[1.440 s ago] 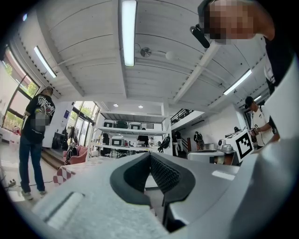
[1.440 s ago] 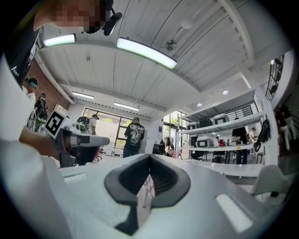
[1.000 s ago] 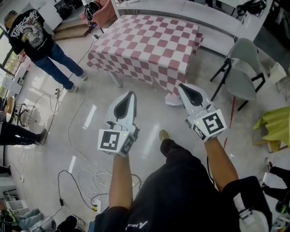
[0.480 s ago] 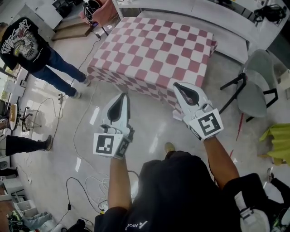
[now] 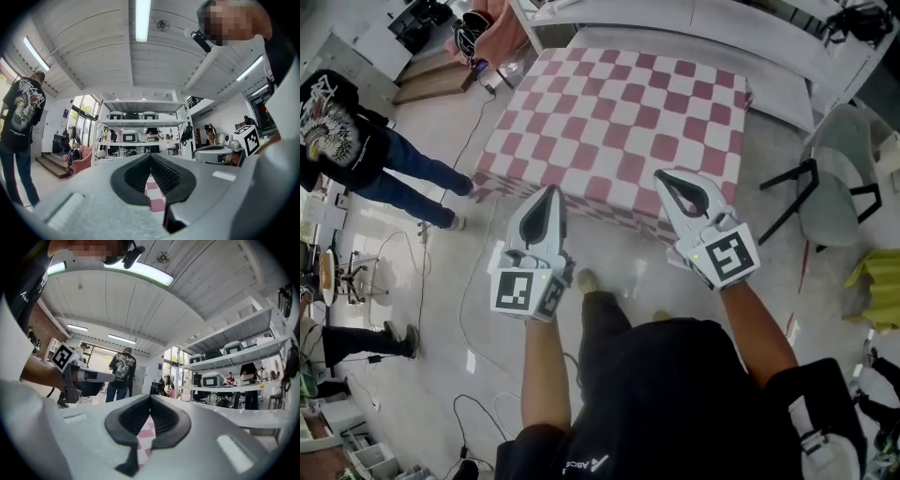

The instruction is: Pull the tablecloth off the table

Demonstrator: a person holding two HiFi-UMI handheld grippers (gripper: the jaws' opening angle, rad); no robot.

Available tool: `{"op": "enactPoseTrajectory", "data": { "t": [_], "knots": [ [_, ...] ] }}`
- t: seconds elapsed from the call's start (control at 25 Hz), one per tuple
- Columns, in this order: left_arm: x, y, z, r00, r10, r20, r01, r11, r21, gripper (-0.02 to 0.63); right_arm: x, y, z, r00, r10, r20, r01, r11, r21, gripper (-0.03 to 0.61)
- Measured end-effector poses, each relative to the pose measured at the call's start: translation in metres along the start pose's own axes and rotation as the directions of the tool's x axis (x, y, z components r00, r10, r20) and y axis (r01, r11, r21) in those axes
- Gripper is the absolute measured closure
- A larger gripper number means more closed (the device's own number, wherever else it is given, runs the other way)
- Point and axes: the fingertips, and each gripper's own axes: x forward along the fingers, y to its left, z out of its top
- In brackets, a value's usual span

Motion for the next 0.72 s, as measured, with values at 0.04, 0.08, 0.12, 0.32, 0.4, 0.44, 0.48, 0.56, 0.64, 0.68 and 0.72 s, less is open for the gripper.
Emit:
{"op": "enactPoseTrajectory", "data": {
  "t": [0.04,0.08,0.12,0.32,0.4,0.44,0.48,0.56,0.64,0.68,0.72],
  "knots": [
    [0.009,0.012,-0.004,1.000,-0.010,-0.004,0.010,1.000,-0.002,0.603,0.011,-0.003,-0.004,1.000,-0.015,-0.006,0.015,1.000,-0.002,0.578],
    [0.019,0.024,-0.008,1.000,-0.018,-0.011,0.018,1.000,-0.006,0.603,0.023,-0.006,-0.008,0.999,-0.032,-0.014,0.032,0.999,-0.003,0.578],
    [0.029,0.036,-0.012,0.999,-0.031,-0.015,0.031,0.999,-0.009,0.603,0.037,-0.009,-0.012,0.998,-0.051,-0.023,0.051,0.999,-0.003,0.578],
    [0.082,0.104,-0.033,0.990,-0.143,-0.004,0.143,0.989,-0.022,0.603,0.109,-0.020,-0.027,0.983,-0.169,-0.078,0.168,0.986,-0.014,0.578],
    [0.099,0.140,-0.039,0.983,-0.185,-0.015,0.185,0.982,-0.036,0.603,0.143,-0.018,-0.029,0.970,-0.219,-0.103,0.219,0.976,-0.020,0.578],
    [0.107,0.161,-0.042,0.979,-0.203,-0.021,0.202,0.978,-0.043,0.603,0.161,-0.016,-0.030,0.962,-0.248,-0.116,0.248,0.969,-0.018,0.578],
    [0.115,0.181,-0.045,0.975,-0.219,-0.030,0.218,0.975,-0.048,0.603,0.178,-0.015,-0.031,0.952,-0.278,-0.128,0.279,0.960,-0.012,0.578],
    [0.131,0.215,-0.054,0.966,-0.253,-0.052,0.249,0.966,-0.064,0.603,0.208,-0.016,-0.037,0.929,-0.336,-0.157,0.341,0.940,0.006,0.578],
    [0.148,0.239,-0.064,0.955,-0.285,-0.078,0.278,0.956,-0.092,0.603,0.228,-0.021,-0.044,0.900,-0.391,-0.196,0.403,0.915,0.026,0.578],
    [0.156,0.249,-0.070,0.951,-0.296,-0.093,0.285,0.952,-0.109,0.603,0.235,-0.025,-0.049,0.884,-0.415,-0.215,0.431,0.902,0.034,0.578],
    [0.164,0.257,-0.077,0.947,-0.302,-0.109,0.289,0.949,-0.126,0.603,0.241,-0.029,-0.054,0.869,-0.437,-0.234,0.457,0.889,0.039,0.577]
  ]
}}
